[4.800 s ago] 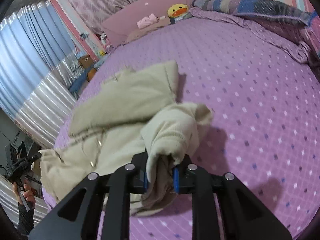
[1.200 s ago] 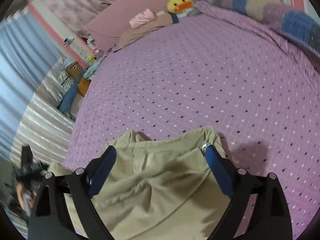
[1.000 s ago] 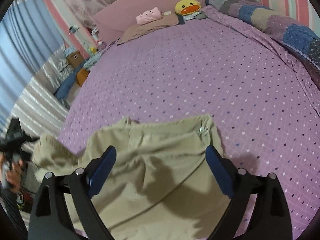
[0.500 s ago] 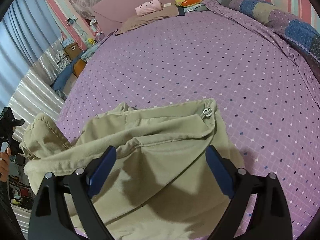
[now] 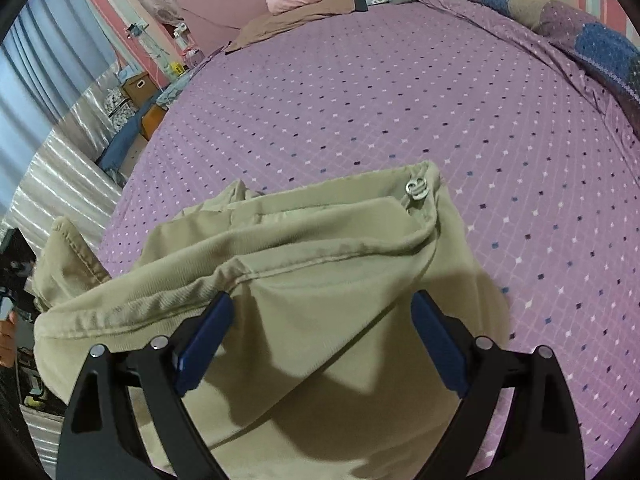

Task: Fold large clothes
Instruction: 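Open both grippers to release the hem and smooth the folded jacket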

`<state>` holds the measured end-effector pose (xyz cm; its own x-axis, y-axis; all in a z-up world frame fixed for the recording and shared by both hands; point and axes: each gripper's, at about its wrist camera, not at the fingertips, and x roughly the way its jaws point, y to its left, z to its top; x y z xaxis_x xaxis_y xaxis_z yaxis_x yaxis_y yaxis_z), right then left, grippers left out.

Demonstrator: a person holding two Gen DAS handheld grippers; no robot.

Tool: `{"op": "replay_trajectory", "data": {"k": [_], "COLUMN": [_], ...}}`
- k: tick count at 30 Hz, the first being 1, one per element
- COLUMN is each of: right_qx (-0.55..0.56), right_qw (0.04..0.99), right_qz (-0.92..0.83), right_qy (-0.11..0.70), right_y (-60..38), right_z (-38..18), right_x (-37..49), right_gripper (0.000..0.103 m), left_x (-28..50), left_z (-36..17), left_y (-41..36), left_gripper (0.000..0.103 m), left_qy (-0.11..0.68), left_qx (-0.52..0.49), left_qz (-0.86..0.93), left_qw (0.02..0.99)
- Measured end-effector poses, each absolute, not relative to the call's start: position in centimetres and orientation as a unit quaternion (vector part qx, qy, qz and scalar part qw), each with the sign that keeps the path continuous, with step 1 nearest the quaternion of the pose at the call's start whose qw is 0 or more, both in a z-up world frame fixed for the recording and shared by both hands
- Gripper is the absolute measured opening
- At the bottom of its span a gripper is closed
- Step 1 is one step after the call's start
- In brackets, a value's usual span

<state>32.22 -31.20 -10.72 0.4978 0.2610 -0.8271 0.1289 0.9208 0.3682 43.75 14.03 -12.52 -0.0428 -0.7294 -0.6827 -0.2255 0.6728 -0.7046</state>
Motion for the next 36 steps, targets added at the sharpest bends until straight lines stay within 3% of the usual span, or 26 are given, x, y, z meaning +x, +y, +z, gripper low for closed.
{"op": "replay_trajectory", "data": {"k": [4,10,18,26,36], "right_qx": [0.175,0.173,0.105,0.069,0.043], "right_qw": [0.846,0.849,0.88,0.904,0.88], "right_qz": [0.039,0.033,0.016,0.042,-0.006], "right_qy": [0.501,0.498,0.463,0.42,0.473], "right_y": [-30.7,-30.5,-29.0,-26.6,-22.7], "right_z": [-10.8,-10.4,-9.3,-6.9,-10.7], "right_x": [32.2,32.2,30.4,27.3,32.1], "right_gripper": [0.091,0.091,0.091,0.091,0.091], "left_x": [42.9,42.2,34.9,27.5,41.2], "left_z": [-10.7,-7.9,-5.3,-6.4,-11.6], "left_y": [15.1,14.8,6.3,1.5,-1.0], "left_gripper": [0.1,0.1,0.1,0.1,0.1], "left_qy": [0.669,0.671,0.565,0.479,0.537], "left_qx": [-0.33,-0.218,-0.064,-0.078,-0.03], "left_qz": [-0.216,-0.129,-0.113,-0.118,-0.006], "left_qw": [0.631,0.697,0.815,0.866,0.843]}}
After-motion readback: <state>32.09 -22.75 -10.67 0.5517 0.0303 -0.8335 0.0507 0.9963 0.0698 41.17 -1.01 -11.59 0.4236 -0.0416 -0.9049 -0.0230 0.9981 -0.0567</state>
